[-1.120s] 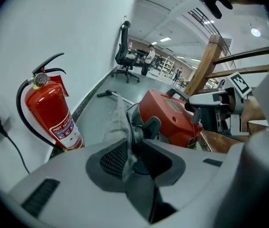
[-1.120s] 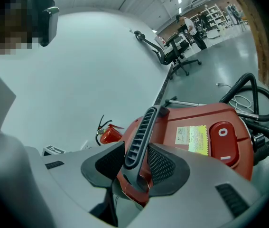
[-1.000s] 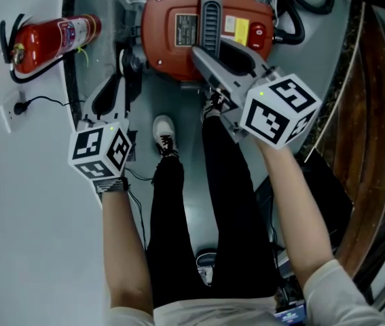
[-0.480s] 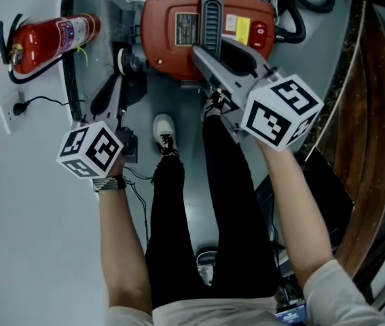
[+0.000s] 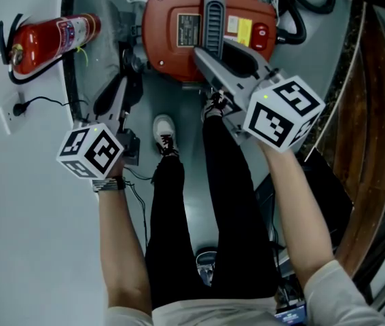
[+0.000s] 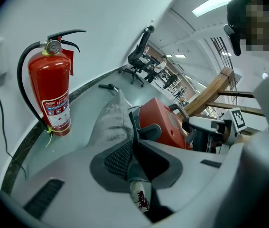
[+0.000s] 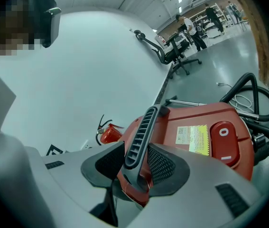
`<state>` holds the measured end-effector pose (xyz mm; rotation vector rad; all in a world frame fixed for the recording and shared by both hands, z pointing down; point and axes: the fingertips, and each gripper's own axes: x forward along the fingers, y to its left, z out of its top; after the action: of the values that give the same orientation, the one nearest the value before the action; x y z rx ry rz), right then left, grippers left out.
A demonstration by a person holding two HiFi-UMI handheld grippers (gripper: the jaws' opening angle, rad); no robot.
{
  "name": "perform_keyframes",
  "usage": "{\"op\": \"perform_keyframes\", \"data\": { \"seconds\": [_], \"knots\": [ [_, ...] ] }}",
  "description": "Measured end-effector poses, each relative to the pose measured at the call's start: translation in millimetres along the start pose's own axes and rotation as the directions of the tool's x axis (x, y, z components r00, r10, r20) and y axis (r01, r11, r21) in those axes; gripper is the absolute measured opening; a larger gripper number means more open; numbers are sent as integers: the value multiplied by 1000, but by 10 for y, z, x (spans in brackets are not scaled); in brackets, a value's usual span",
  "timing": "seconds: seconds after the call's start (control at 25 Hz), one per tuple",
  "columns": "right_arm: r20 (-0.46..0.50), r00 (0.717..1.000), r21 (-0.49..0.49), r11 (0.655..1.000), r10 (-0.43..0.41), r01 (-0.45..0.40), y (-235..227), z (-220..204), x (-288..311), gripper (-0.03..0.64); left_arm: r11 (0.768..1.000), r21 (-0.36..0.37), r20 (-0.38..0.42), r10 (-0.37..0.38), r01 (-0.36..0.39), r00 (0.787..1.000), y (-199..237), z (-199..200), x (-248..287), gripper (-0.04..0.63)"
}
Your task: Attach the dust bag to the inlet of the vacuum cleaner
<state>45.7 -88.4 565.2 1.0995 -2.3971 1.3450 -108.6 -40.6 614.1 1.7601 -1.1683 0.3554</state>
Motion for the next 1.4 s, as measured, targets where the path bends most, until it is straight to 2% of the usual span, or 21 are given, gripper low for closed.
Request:
{"op": "perform_keyframes", "data": {
  "seconds": [0.12, 0.28, 0.48, 0.68, 0.96, 1.24, 1.4],
  "knots": [
    [3, 1000, -1, 1000, -2, 2, 5, -1, 0, 149, 1000, -8, 14, -21, 21, 1000, -58, 13, -6, 37],
    [3, 1000, 1, 1000, -2, 2, -2, 5, 3, 149, 996, 87, -17, 20, -19, 1000, -97, 21, 10, 22],
    [-1, 1000, 5, 1000, -4, 4, 3, -8, 0, 149, 998, 63, -6, 10, -10, 1000, -90, 4, -4, 30],
    [-4, 1000, 1, 1000, 13, -13, -1, -1, -4, 149, 994, 110, -11, 6, -5, 1000, -65, 1, -15, 55],
    [-68, 997, -168, 985, -48, 36, 22, -24, -141, 160, 981, 196, -60, -3, 15, 998, -125, -42, -109, 77],
    [-93, 989, -227, 970, -111, 88, 180, -49, -398, 160, 967, 254, -88, -6, 29, 996, -245, 18, -356, 77],
    [-73, 992, -271, 959, -105, 82, 436, 115, -483, 158, 949, 316, -89, 14, 14, 996, -301, 163, -536, 13]
  ]
}}
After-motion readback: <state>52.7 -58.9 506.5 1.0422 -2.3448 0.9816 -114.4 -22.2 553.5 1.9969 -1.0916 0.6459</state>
